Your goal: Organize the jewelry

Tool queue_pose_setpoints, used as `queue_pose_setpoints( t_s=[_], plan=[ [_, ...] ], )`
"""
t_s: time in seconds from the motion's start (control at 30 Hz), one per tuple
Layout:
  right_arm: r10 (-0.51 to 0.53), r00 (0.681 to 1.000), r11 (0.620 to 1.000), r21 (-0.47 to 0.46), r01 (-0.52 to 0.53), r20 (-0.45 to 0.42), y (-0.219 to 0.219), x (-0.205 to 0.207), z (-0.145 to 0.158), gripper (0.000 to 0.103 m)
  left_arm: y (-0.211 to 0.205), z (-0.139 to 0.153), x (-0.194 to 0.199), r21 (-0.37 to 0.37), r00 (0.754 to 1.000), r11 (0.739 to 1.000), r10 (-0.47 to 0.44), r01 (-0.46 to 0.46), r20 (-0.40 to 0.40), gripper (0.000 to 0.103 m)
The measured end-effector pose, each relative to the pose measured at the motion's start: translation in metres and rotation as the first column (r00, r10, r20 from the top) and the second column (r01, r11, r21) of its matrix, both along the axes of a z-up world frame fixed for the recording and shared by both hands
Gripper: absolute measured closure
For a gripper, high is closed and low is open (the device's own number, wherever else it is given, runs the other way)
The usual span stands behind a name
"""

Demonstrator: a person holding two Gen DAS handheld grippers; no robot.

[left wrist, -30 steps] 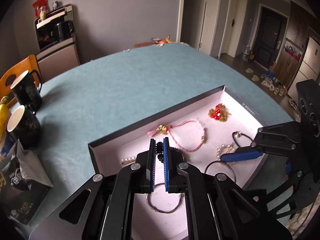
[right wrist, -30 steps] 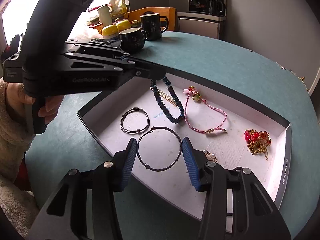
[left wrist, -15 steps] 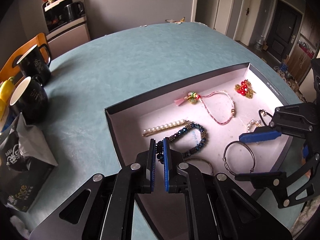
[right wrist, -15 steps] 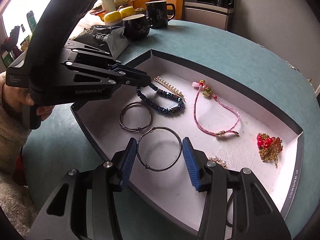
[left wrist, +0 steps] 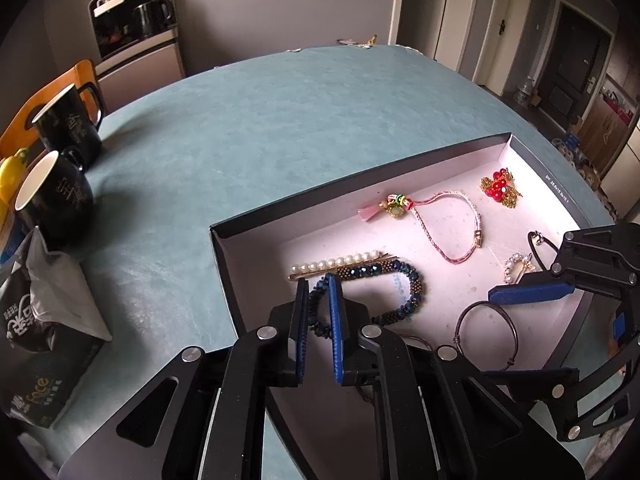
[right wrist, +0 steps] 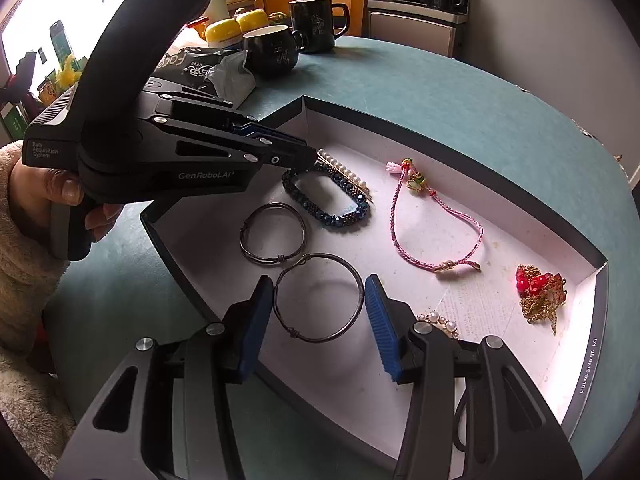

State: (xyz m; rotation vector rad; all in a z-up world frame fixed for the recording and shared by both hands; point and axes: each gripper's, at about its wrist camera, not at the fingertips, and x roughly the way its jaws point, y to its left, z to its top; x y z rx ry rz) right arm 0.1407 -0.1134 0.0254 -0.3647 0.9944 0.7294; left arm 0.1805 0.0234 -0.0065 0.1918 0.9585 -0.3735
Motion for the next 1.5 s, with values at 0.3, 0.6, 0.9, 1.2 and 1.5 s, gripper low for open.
queue_pose_setpoints(
  t_s=[0.3,0.6,0.9,1.2,1.5],
  plan=[
    [-0.016,0.998,1.000,0.026,0.014,0.060,-0.009,-0.011,0.015,0.039,-0.001,0.019,-0.017,-0.026,0.998,1.000,-0.015,0.016,0.065,0.066],
    [-0.059,0.992,0.997,0.064,0.053,0.107,-0.039,-0.038,0.038,0.016,-0.007,0.045,-0.046,-0.033,0.989,0.999,-0.024,0.029,0.144,0.037],
    [-0.163,0.979,0.985,0.081,0.154,0.119,-0.074,-0.056,0.042,0.006,-0.015,0.051,-0.067,-0.039,0.986,0.999,-0.022,0.029,0.166,0.022],
    [-0.261,0.949,0.964,0.103,0.245,0.179,-0.105,-0.086,0.051,0.006,-0.008,0.057,-0.108,-0.049,0.982,0.999,-0.007,0.017,0.190,0.013],
    [-0.260,0.944,0.966,0.066,0.252,0.204,-0.123,-0.113,0.048,0.006,0.002,0.056,-0.160,-0.062,0.986,0.998,-0.020,0.030,0.166,0.007]
  ],
)
